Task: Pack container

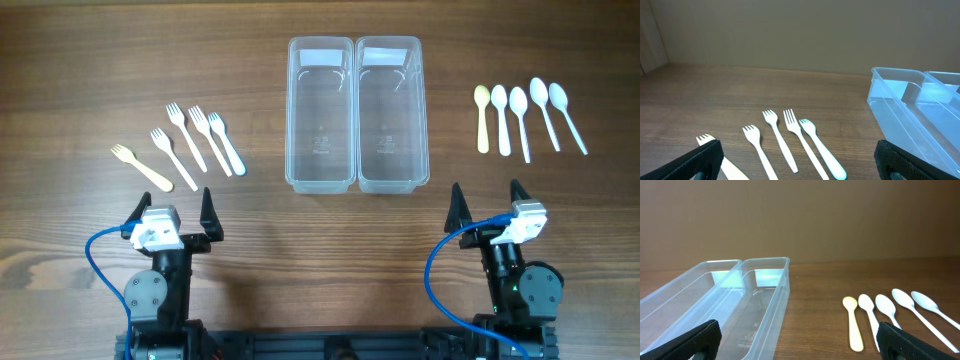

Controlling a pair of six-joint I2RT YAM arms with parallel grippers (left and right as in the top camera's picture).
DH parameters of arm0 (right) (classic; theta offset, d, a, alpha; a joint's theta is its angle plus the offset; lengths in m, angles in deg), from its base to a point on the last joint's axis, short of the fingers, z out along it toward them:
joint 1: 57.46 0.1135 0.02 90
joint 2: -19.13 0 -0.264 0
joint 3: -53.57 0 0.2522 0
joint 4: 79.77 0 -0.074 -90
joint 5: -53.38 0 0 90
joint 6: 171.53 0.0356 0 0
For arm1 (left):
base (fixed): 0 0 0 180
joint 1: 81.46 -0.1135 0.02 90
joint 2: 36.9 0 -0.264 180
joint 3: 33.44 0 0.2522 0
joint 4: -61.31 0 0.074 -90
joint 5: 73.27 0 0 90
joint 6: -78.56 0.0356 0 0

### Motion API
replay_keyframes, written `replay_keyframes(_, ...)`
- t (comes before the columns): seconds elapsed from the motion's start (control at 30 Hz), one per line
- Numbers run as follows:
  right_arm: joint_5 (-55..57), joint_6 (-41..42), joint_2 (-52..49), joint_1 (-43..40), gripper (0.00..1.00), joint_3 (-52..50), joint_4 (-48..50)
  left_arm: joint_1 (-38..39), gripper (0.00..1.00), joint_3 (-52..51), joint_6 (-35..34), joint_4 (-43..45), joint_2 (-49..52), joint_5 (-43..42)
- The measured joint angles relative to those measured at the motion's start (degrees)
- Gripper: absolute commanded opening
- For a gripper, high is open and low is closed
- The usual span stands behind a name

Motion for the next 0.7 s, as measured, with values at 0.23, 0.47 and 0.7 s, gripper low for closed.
replay_keyframes(0.23, -4.7, 1.7, -8.3, 0.0, 1.00, 0.2, -1.3, 0.0, 1.00, 0.0, 0.0, 0.0, -0.2, 0.0)
replay_keyframes(0.47, -6.1, 2.3, -8.3, 0.0, 1.00, 0.2, -1.1, 0.0, 1.00, 0.0, 0.0, 0.0, -0.3, 0.0)
replay_keyframes(0.7, -6.3, 2.4, -8.3, 0.0, 1.00, 0.2, -1.1, 0.0, 1.00, 0.0, 0.0, 0.0, -0.3, 0.0)
